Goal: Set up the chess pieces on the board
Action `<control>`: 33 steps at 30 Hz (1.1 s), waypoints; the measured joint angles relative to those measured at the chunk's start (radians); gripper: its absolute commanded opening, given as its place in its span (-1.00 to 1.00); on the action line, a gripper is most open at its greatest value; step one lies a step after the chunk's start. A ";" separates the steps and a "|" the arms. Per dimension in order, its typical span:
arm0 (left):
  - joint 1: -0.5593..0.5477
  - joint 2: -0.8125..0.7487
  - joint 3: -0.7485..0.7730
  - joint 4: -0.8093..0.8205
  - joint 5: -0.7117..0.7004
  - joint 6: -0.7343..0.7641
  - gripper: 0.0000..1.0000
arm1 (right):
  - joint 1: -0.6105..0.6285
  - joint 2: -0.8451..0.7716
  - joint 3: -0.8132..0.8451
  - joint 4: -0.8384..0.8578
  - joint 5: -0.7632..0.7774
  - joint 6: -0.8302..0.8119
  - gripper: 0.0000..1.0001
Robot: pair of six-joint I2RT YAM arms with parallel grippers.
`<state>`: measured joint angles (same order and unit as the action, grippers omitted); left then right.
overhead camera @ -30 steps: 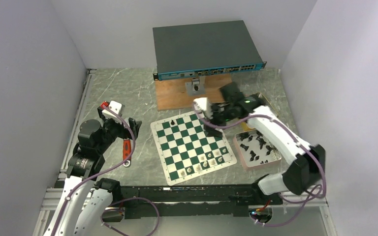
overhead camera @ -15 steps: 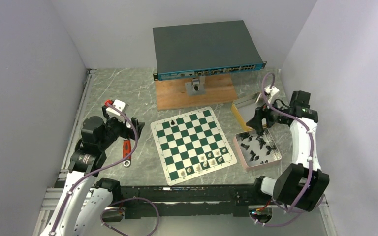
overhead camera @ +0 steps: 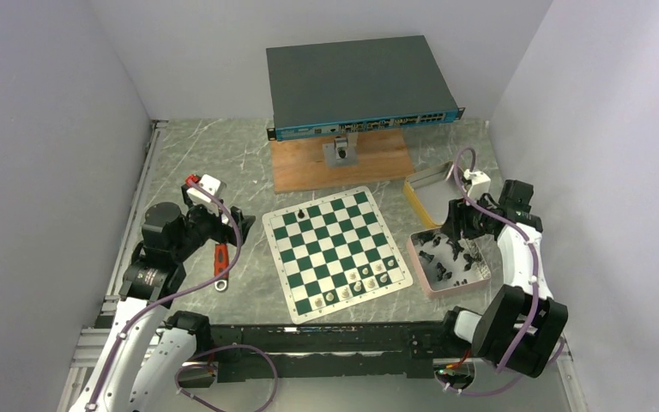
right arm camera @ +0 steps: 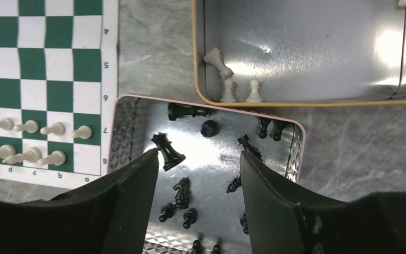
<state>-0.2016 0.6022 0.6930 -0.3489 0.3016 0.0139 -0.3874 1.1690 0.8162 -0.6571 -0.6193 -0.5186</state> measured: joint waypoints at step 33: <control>0.002 -0.025 0.000 0.000 0.016 -0.003 0.98 | 0.119 0.229 -0.051 0.154 0.178 0.151 -0.31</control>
<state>-0.1997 0.5774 0.6930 -0.3489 0.3176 0.0113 -0.2684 1.3983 0.7650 -0.5034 -0.4412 -0.3672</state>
